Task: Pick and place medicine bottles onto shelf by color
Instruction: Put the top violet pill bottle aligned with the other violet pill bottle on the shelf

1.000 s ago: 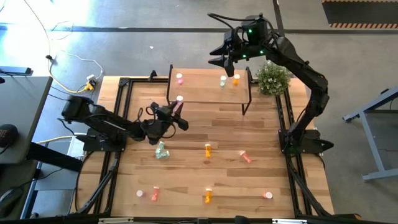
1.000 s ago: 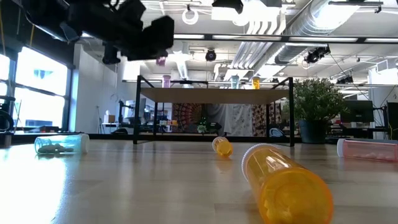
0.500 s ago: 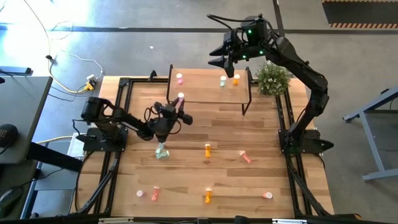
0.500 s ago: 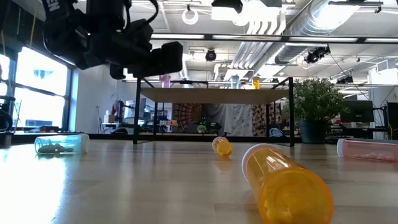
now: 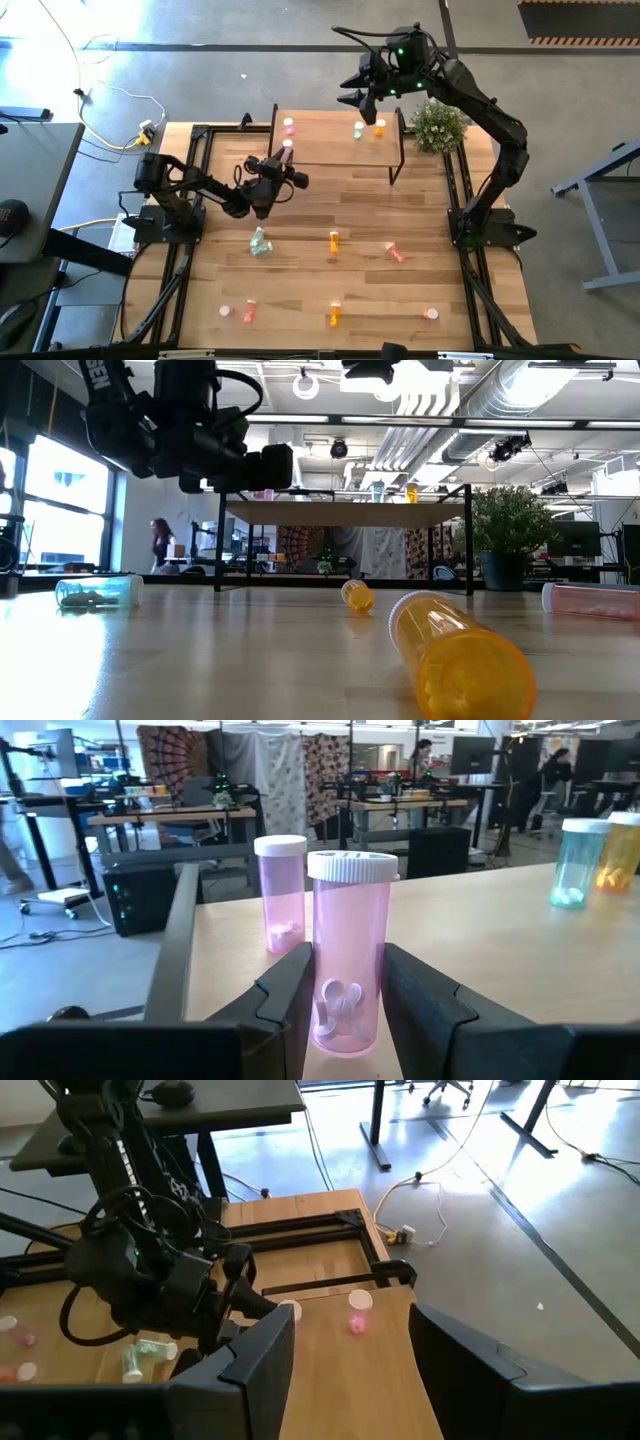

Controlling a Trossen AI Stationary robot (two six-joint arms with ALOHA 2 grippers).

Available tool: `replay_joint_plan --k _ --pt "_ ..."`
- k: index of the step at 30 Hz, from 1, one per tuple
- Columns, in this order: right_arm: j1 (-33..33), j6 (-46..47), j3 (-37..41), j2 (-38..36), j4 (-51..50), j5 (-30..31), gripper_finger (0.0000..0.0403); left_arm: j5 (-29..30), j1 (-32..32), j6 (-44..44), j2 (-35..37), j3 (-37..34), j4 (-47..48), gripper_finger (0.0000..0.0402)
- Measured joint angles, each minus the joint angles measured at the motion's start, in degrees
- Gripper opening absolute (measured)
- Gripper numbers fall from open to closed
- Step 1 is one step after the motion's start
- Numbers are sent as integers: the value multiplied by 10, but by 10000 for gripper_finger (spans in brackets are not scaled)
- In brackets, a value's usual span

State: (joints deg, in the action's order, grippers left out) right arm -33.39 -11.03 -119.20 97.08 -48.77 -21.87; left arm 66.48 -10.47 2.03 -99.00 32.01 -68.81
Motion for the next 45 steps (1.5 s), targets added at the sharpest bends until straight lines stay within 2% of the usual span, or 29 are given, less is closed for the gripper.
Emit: replay_joint_plan --k 7,16,24,39,45 --pt "0 0 0 0 -1 0 190 -14 -13 -43 0 0 15 102" --pt "0 0 0 0 -1 0 190 -3 -20 -44 0 0 19 102" --pt "0 0 0 0 -1 0 190 -24 -36 -44 0 0 21 102" --pt "0 0 0 0 -1 0 190 -3 -37 -51 0 0 30 102" --pt "0 0 0 0 -3 0 190 4 -38 -78 0 0 30 103"
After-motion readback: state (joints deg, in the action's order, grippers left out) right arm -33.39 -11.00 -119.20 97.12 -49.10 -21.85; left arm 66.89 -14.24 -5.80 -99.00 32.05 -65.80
